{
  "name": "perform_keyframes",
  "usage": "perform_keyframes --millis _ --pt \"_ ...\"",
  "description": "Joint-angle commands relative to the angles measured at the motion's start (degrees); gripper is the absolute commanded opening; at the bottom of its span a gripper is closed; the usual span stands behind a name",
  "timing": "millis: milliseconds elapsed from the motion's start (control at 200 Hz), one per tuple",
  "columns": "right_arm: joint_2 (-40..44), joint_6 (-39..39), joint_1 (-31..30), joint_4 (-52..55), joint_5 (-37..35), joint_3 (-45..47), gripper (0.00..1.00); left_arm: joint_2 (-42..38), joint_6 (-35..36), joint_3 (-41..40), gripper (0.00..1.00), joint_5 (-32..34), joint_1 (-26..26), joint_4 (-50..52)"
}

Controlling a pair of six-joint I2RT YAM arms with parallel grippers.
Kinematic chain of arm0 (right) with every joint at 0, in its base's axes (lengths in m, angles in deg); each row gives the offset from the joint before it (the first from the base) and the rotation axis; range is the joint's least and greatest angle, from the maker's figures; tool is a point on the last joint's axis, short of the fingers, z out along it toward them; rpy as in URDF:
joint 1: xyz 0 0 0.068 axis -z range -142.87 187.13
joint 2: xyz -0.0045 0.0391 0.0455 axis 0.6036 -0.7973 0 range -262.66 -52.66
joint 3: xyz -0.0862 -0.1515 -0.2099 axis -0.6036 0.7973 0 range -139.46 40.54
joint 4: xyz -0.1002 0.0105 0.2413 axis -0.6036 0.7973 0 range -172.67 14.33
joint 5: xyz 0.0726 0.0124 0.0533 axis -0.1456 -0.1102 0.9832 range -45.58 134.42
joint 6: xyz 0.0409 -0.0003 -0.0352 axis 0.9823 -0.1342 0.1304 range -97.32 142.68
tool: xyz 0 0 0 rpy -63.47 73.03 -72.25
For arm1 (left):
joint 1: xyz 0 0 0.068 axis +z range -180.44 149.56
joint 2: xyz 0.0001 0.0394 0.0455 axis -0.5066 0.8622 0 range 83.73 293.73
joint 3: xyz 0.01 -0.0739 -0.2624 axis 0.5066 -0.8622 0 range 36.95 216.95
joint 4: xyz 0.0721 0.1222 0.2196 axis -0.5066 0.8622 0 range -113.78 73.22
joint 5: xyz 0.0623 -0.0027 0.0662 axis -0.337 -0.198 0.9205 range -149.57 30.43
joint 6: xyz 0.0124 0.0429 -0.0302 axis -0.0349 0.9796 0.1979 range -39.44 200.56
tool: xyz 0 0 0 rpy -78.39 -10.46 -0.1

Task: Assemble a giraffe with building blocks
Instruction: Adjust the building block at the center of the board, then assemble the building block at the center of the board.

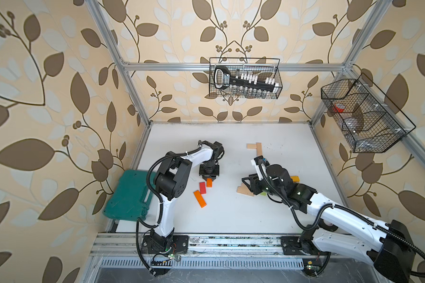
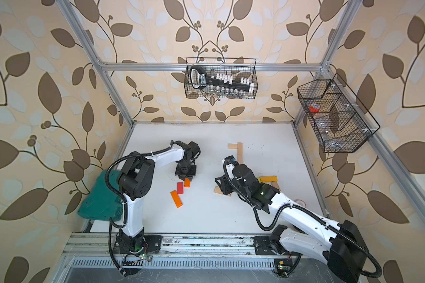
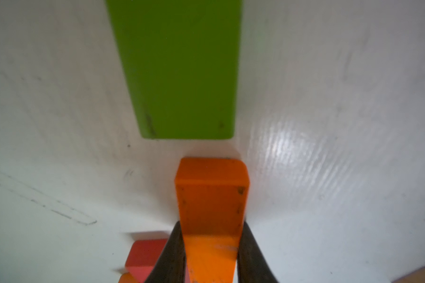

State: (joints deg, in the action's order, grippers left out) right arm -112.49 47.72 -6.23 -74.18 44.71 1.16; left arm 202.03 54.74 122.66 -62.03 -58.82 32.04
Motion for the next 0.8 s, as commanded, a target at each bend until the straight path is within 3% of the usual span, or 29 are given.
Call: perform_keyframes --millis 0,290,415,485,605,795 --pt "0.8 -0.3 0.2 1.2 -1.3 1.0 0.44 2.1 -1.3 2.2 0.08 1.0 0.4 3.1" --pt "-1.0 -0.6 0.2 0.6 -1.1 0.5 0.44 3.6 -1.6 2.6 0.13 2.1 1.6 5.0" --pt "-1.8 -0.6 0.2 0.4 -0.7 0.2 0.44 3.3 -1.9 2.1 0.35 2.8 2.0 5.4" --pt "-2.0 -0.7 0.1 0.4 -0.7 0.1 0.44 3.0 -2.0 1.7 0.42 2.9 2.1 5.4" --pt "-2.3 -0.7 0.2 0.2 -0.7 0.1 0.44 2.9 -1.9 1.7 0.40 2.5 2.1 5.1" --pt "-2.8 -0.6 0.2 0.1 -0.7 -0.1 0.44 3.3 -0.7 3.0 0.27 1.2 2.1 4.4"
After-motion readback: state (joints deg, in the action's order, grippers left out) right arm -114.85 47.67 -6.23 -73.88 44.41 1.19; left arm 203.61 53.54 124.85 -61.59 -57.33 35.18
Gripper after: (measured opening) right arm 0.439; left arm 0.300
